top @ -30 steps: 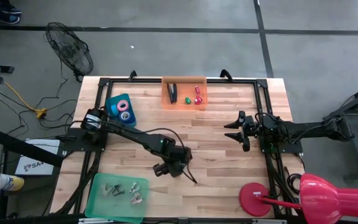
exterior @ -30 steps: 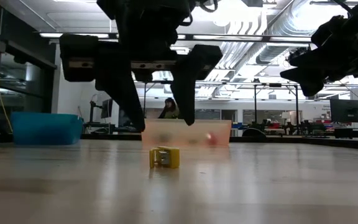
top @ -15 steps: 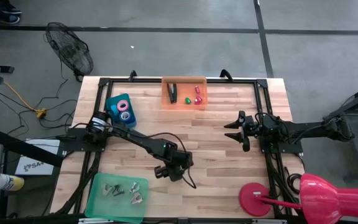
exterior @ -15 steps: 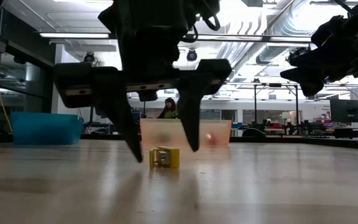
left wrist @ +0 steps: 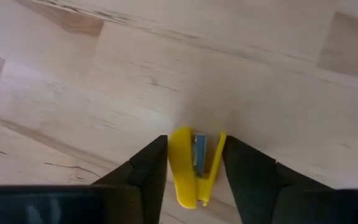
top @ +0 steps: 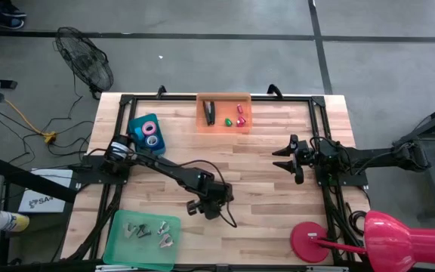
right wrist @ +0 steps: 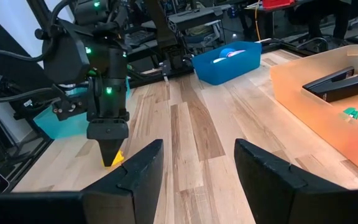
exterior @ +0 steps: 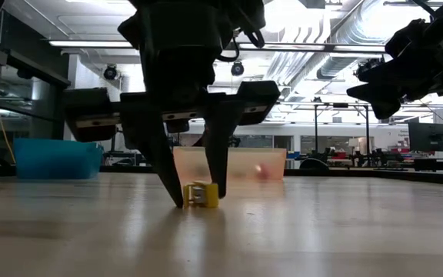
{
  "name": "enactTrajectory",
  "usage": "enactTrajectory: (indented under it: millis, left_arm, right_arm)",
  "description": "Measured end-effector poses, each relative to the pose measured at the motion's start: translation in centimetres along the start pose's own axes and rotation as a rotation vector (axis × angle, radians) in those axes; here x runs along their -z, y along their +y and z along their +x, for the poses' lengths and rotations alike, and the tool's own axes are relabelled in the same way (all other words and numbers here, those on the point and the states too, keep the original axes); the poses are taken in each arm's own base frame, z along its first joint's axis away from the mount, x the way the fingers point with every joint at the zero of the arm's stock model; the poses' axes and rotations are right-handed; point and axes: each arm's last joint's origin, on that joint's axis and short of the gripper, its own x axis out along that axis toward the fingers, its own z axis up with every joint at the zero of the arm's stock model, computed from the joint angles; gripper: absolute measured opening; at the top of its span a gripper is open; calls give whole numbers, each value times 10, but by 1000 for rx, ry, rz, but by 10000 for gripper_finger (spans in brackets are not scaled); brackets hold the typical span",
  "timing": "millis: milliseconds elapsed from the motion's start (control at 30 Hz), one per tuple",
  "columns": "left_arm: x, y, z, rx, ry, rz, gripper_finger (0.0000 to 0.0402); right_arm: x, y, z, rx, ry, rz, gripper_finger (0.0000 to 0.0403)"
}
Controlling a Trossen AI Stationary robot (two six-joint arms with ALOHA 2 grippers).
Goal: Pick and place Stapler, Stapler remover, tape
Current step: Put the yellow stapler into the orange bin
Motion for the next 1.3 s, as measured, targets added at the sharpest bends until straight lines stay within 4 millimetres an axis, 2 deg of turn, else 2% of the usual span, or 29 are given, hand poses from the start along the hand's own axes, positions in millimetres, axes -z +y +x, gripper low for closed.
enactTrajectory:
  millis: [200,400,533,733,867,1033,1133,1300]
  left_arm:
    - [1,-1,1,4,-9,-9,120]
    - [0,0,1,-8,-12,-20,64]
    - [2,3,0,-21,-17,-113,54]
    - [13,15,-8,-109,9,-365,54]
    - [21,28,-33,-289,73,-552,57]
    - [40,45,-67,-486,113,-740,57]
    - [59,57,-93,-633,124,-892,57]
    - [102,72,-132,-858,100,-1222,57]
  right_arm:
    - [0,0,0,0,0,0,189]
    - [0,0,0,0,0,0,189]
    - [0,0,0,0,0,0,189]
    - [0,0,0,0,0,0,189]
    - [0,0,0,0,0,0,189]
    - [0,0,0,0,0,0,189]
    - [0,0,0,0,0,0,189]
    - [0,0,0,0,-1,0,189]
